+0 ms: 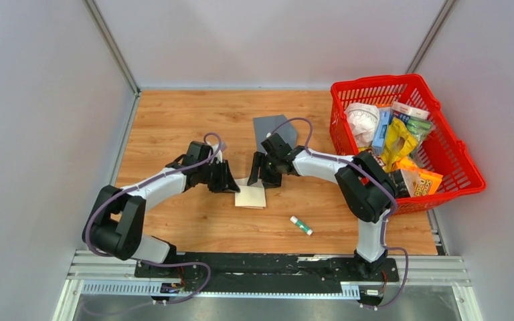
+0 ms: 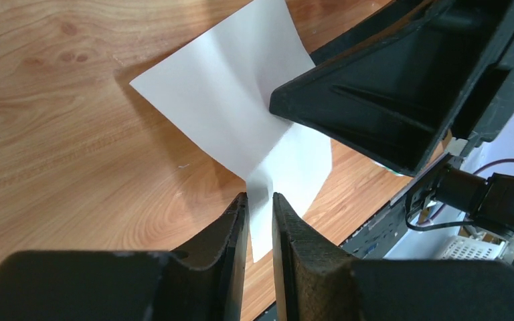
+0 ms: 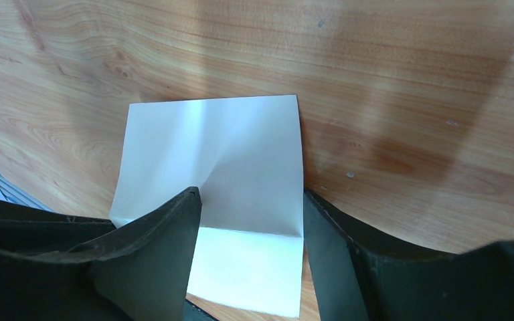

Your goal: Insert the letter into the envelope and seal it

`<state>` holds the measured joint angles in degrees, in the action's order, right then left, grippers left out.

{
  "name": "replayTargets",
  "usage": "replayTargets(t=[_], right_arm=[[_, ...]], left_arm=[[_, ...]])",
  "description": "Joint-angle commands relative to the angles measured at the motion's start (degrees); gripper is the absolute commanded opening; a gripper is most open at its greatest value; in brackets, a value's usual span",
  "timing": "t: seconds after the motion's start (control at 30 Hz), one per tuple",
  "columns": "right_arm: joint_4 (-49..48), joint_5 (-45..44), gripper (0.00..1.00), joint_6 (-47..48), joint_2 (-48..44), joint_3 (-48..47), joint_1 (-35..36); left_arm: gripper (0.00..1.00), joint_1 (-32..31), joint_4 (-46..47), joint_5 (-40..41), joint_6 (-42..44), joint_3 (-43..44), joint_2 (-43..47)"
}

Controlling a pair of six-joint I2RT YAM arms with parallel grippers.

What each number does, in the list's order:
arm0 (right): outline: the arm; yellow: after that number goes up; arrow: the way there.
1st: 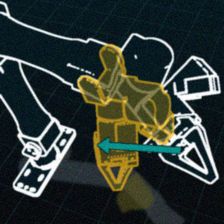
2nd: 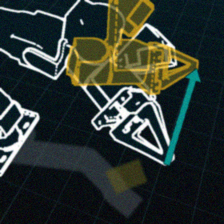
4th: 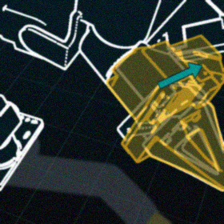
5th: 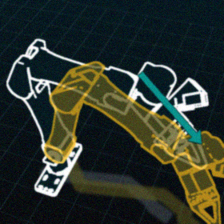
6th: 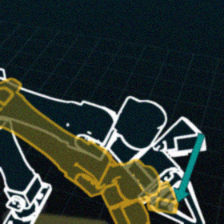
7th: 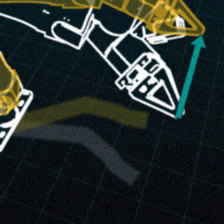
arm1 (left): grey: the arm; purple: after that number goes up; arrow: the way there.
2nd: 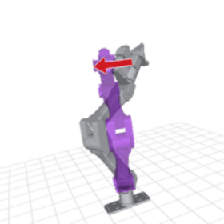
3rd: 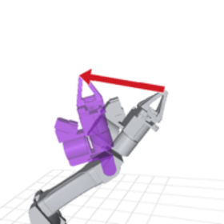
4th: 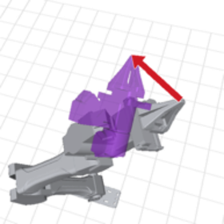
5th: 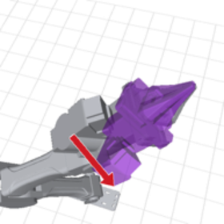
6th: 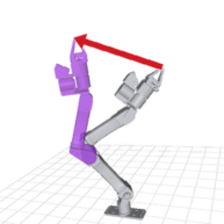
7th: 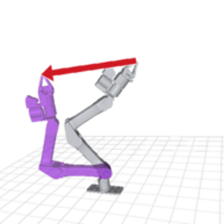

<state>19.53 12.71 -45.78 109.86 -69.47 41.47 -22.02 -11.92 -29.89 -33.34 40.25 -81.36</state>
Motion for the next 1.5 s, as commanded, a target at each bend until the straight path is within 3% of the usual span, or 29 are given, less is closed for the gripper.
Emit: replayTargets(t=[0.0, 0.2, 0.33, 0.53, 0.73, 0.83, 1.1, 1.23, 1.47], right_arm=[[0.69, -1.37, 0.63, 0.96, 0.18, 0.74, 0.36], [0.33, -1.11, 0.64, 0.87, 0.09, 0.74, 0.27], [0.33, -1.11, 0.64, 1.04, 0.00, 0.83, 0.28], [3.40, -6.54, 0.70, 5.95, -5.08, 0.48, -0.87], [5.34, -14.80, 0.76, 15.70, -19.22, 1.18, -1.92], [4.29, -14.91, 0.78, 22.11, -27.83, 2.93, -1.92], [-4.40, 3.00, 0.84, 34.52, -47.80, 13.65, -1.75], [-3.37, 13.03, 0.85, 36.46, -47.99, 13.32, 0.70], [2.96, 14.63, 0.88, 41.38, -42.99, 8.04, 10.37]], left_arm=[[0.27, -0.04, 0.23, -0.34, 0.56, 2.03, -1.25], [0.21, -1.35, 1.90, -0.43, -0.93, 1.59, -2.22], [0.00, -1.97, 0.51, 0.18, -0.94, 2.72, -3.01], [0.00, -2.06, -8.97, 2.55, 4.77, 8.96, -0.38], [0.00, -2.06, -20.23, -2.79, 14.07, 18.36, 1.56], [0.00, -2.06, -25.85, -6.05, 17.43, 22.40, 3.22], [0.00, -3.20, -32.99, -15.80, 24.11, 24.26, 9.90], [0.00, -5.66, -32.46, -19.33, 24.82, 22.33, 15.61], [0.00, -9.26, -32.11, -20.65, 23.94, 18.55, 21.94]])
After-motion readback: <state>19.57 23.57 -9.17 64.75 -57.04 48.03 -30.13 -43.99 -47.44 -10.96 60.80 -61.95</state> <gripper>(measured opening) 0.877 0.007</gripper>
